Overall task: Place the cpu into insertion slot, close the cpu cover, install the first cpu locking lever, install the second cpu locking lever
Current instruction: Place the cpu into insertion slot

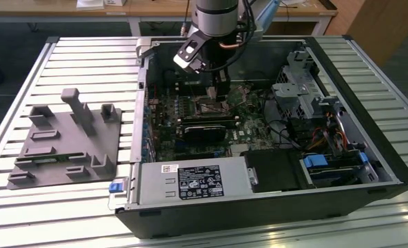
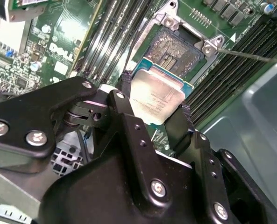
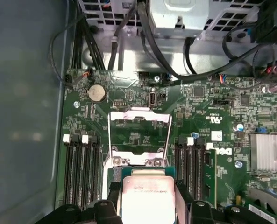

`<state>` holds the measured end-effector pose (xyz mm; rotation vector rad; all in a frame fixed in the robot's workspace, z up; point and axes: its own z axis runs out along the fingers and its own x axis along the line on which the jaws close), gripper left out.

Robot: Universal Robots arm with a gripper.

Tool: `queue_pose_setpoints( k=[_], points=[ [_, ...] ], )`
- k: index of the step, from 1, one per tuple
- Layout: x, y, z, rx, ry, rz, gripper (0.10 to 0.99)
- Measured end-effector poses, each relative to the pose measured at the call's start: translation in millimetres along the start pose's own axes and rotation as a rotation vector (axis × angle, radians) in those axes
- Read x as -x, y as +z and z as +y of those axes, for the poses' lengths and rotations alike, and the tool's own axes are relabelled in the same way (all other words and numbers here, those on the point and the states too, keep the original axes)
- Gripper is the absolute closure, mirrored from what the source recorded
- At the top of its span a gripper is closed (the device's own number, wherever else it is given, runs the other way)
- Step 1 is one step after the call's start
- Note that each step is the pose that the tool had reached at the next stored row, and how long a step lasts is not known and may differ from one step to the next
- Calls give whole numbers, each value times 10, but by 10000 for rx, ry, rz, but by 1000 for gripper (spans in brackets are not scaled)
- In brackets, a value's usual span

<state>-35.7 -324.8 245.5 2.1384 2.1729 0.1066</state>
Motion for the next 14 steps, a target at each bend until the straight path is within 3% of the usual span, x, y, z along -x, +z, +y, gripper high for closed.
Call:
queue_pose_setpoints(
  k=[14],
  points=[
    [-59,78,-28,15,14,-2,545]
  ],
)
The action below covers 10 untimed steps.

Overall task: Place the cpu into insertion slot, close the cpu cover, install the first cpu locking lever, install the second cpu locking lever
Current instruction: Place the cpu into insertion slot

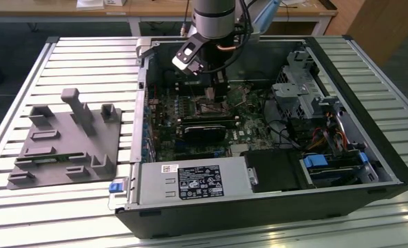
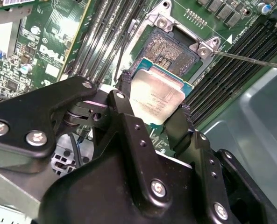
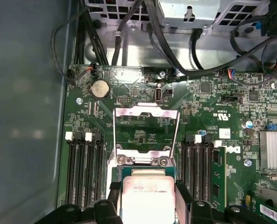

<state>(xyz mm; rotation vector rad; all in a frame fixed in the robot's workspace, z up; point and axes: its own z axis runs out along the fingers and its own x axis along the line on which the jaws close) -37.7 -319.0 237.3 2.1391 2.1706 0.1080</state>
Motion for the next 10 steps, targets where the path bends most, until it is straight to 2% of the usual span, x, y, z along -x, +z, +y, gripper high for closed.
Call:
queue_pose_setpoints(
  k=[10],
  points=[
    [-24,148,-18,0,3,-2,545]
  ],
)
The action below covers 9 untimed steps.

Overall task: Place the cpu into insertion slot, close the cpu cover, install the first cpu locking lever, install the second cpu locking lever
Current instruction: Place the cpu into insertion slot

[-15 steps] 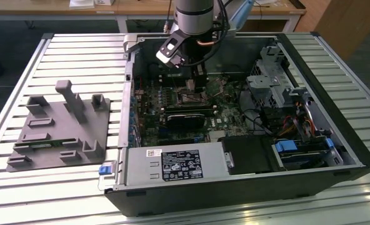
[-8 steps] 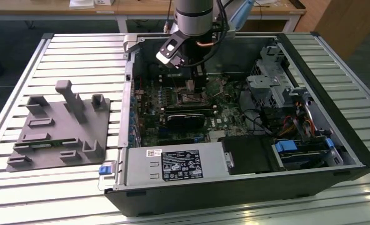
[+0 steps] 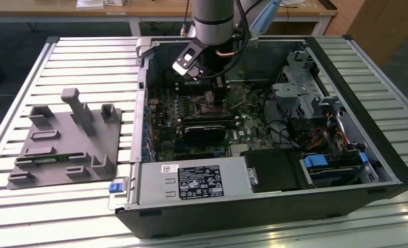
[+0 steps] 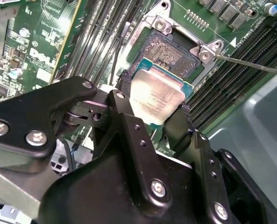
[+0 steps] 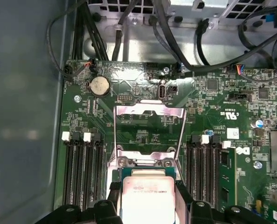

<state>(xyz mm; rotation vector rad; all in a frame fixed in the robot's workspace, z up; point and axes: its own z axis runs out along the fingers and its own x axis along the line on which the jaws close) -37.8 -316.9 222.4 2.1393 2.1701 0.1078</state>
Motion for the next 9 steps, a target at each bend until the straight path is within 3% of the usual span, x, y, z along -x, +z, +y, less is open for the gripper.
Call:
queue_pose_setpoints(
  k=[9],
  points=[
    [-13,73,-45,0,53,-5,545]
  ],
)
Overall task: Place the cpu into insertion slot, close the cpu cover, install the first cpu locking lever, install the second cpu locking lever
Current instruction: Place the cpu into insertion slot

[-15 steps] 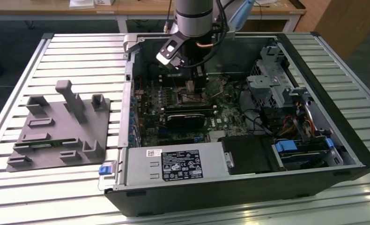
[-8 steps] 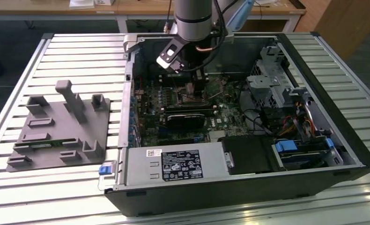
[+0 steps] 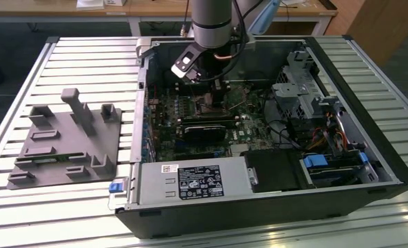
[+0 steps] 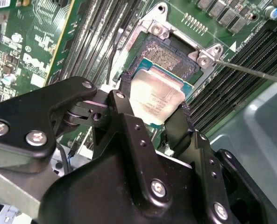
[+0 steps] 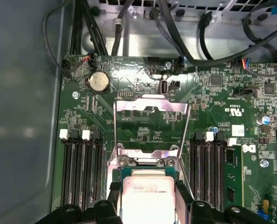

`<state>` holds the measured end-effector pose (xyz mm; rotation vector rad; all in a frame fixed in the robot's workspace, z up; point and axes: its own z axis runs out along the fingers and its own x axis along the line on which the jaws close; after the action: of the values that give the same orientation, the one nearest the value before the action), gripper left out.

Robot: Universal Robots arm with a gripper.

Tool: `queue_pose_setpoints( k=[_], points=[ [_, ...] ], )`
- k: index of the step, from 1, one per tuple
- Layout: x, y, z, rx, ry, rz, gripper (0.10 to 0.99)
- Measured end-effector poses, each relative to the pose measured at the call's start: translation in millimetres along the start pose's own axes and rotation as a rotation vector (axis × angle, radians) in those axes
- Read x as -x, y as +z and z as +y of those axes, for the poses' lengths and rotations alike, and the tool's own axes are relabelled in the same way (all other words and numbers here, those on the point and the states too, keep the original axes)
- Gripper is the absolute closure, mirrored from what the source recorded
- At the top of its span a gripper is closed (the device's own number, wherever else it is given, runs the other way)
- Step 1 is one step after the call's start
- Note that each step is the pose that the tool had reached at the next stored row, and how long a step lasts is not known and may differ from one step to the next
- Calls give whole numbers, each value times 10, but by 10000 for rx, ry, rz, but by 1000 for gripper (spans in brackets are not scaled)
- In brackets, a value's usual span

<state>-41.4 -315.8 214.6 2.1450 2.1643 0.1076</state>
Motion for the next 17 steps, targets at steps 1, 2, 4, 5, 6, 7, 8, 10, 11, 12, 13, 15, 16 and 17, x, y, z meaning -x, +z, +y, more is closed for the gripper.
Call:
queue_pose_setpoints(
  k=[1,2,4,5,6,7,8,10,11,12,13,15,16,17],
  points=[
    [-1,6,-9,0,1,0,545],
    [-3,12,-15,-1,2,-1,545],
    [-8,25,-29,-1,2,0,545],
    [-10,34,-33,0,2,-1,545],
    [-12,43,-35,-1,3,-1,545],
    [-13,53,-37,-1,1,-1,545],
    [-15,64,-38,-1,2,-1,545],
    [-16,84,-43,-1,2,-2,545],
    [-17,93,-45,-1,2,-1,545],
    [-17,100,-49,-1,3,-1,545],
    [-17,107,-54,0,3,-1,545],
    [-17,118,-63,0,3,0,545],
    [-17,123,-68,-1,3,-1,545],
    [-17,128,-72,-1,3,-1,545]
  ],
)
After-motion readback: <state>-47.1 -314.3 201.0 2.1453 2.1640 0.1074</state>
